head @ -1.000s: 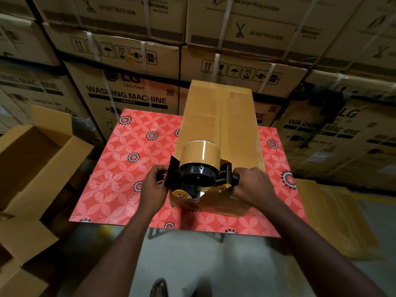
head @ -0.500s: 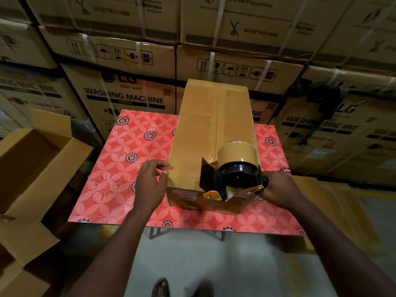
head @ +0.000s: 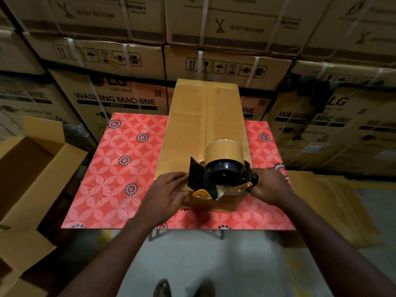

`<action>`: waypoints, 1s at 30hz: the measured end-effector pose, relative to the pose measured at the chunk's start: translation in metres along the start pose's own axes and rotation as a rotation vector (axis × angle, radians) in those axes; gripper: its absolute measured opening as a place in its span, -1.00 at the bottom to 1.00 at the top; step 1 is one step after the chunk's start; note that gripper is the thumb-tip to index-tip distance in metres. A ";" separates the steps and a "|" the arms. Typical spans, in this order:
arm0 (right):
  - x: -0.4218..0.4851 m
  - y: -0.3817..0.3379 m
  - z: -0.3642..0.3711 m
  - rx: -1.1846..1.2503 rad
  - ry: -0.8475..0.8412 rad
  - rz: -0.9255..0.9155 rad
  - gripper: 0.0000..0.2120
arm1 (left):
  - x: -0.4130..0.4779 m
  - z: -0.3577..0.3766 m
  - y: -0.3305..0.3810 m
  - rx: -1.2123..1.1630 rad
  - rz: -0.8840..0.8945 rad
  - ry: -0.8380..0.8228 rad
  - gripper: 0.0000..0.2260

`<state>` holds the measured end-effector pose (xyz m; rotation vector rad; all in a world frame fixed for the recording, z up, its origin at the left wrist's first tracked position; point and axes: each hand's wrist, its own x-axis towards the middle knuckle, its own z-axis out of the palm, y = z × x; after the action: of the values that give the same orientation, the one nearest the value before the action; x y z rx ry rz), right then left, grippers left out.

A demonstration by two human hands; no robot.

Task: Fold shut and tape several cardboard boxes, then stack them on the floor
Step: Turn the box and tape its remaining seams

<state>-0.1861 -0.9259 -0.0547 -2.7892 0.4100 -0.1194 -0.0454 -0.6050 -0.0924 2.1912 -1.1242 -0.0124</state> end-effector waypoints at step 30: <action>-0.036 0.094 -0.032 0.046 0.043 0.030 -0.71 | 0.030 0.092 0.106 0.324 0.151 -0.134 -0.46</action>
<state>-0.2493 -1.0103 -0.0564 -2.7383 0.4542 -0.1791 -0.1299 -0.7214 -0.0963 2.4086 -1.4506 0.0961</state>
